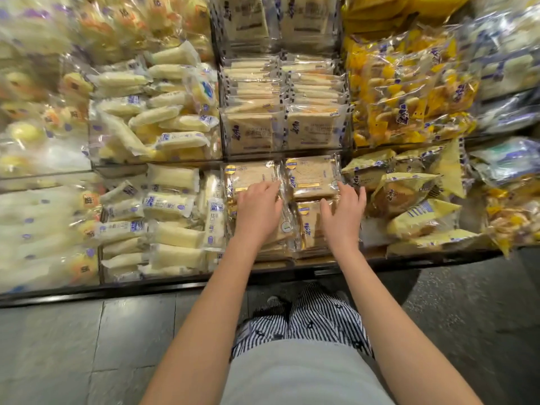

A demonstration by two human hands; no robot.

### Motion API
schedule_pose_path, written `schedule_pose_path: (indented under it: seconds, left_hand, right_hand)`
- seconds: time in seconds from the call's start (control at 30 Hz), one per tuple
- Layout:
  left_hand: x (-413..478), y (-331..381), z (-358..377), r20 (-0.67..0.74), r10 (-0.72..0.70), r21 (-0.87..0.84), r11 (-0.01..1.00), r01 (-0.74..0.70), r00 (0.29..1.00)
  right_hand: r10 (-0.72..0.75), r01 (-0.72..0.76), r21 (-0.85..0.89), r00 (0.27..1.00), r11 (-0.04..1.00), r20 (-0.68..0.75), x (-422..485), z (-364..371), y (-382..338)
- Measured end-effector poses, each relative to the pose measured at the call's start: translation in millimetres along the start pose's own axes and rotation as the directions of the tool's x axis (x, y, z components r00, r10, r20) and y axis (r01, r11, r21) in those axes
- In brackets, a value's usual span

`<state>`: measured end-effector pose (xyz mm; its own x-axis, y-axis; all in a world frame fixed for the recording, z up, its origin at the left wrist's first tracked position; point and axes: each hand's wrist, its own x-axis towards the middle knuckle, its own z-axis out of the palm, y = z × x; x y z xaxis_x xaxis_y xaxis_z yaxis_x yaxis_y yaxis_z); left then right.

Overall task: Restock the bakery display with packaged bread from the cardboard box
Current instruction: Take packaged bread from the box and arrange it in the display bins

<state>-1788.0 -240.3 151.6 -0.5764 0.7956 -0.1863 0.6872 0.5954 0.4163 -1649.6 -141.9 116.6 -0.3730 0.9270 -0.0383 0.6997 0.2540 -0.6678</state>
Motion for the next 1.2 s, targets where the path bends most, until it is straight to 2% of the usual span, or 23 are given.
schedule_pose_path:
  seconds: [0.07,0.17,0.27,0.4,0.53,0.63,0.77,0.9,1.07,1.2]
  left_hand:
    - [-23,0,17,-0.006,-0.010,0.029,1.000,0.010,1.000]
    - [-47,-9,37,0.070,0.067,0.104,0.992,-0.074,0.995]
    - [-48,-22,42,0.075,0.143,0.065,0.987,-0.148,0.987]
    - [-47,-29,43,0.045,0.180,0.027,0.983,-0.182,0.983]
    - [-41,-25,44,0.013,0.160,0.054,0.986,-0.160,0.987]
    - [-39,-21,41,-0.050,0.127,-0.020,0.992,-0.128,0.991]
    - [-37,-9,39,-0.204,0.073,-0.179,0.978,-0.110,0.976]
    - [-18,26,36,-0.281,0.062,-0.281,0.949,-0.144,0.958]
    - [6,102,46,-0.334,0.245,-0.227,0.916,-0.330,0.910]
    - [7,196,69,-0.318,0.381,-0.207,0.865,-0.456,0.868]
  right_hand:
    - [0.021,-0.021,0.007,1.000,1.000,0.008,-7,6,1]
    - [0.000,0.000,-0.066,1.000,0.998,0.006,-22,19,7]
    - [-0.040,0.040,-0.153,0.999,0.987,0.007,-33,29,14]
    - [-0.013,0.015,-0.129,1.000,0.991,0.018,-35,31,15]
    - [0.004,-0.003,-0.077,1.000,0.997,0.019,-35,24,11]
    - [0.009,-0.009,-0.010,1.000,1.000,0.015,-34,12,13]
    - [0.012,-0.012,0.051,1.000,0.999,-0.008,-26,-10,17]
    - [0.061,-0.053,0.109,0.996,0.993,-0.064,-17,-36,25]
    - [0.154,-0.134,0.184,0.983,0.974,-0.098,1,-87,58]
    - [0.260,-0.205,0.256,0.944,0.945,-0.203,3,-158,118]
